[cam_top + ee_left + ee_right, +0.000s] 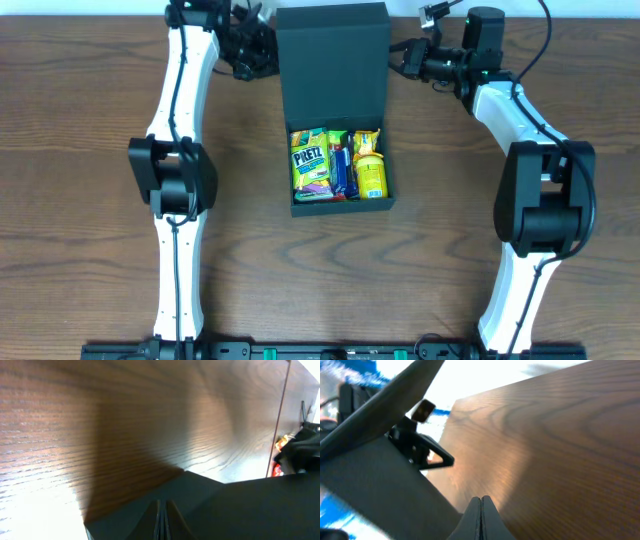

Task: Pack container
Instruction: 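Swing the black lid forward with both grippers to close the box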

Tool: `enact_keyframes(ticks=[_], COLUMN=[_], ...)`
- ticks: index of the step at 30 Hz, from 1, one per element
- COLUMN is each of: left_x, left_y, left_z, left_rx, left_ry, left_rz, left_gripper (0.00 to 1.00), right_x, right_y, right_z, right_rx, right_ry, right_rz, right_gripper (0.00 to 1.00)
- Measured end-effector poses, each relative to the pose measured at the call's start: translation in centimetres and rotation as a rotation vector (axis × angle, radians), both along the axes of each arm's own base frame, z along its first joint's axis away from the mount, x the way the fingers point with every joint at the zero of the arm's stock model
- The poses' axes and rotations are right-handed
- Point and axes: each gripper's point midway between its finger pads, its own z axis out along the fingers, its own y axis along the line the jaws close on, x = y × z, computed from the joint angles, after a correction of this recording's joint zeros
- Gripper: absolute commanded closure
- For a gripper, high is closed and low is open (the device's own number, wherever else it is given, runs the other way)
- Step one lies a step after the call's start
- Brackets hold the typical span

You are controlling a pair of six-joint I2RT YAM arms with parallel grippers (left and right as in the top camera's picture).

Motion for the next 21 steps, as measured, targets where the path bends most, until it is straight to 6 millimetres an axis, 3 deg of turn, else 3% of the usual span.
enact_keyframes(ticks=[4,10,15,21], left_x=[-0.4,-2.6,-4.8,-5.7], left_y=[0.3,0.7,1.3,1.8], left_z=[3.1,6.5,6.8,6.2], left_rx=[0.026,0.067,0.117,0.156], left_ry=[-0.085,-0.168,-0.156,-0.144], left_rz=[-0.026,-0.111,-0.180,-0.221], left_gripper=[0.94,0.94,0.96,0.94], right_x=[-1.1,-3.4,-6.1,-9.0], right_y=[0.5,0.8,0.9,0.9], right_z=[0.4,-0.4,-2.5,-5.0], right_rx=[0.030,0.045,0.011,-0.084], right_ry=[0.004,0.111,0.269,0.384], right_rz=[0.064,0.126,0.151,0.168], right_gripper=[0.98,0.99,0.99,0.99])
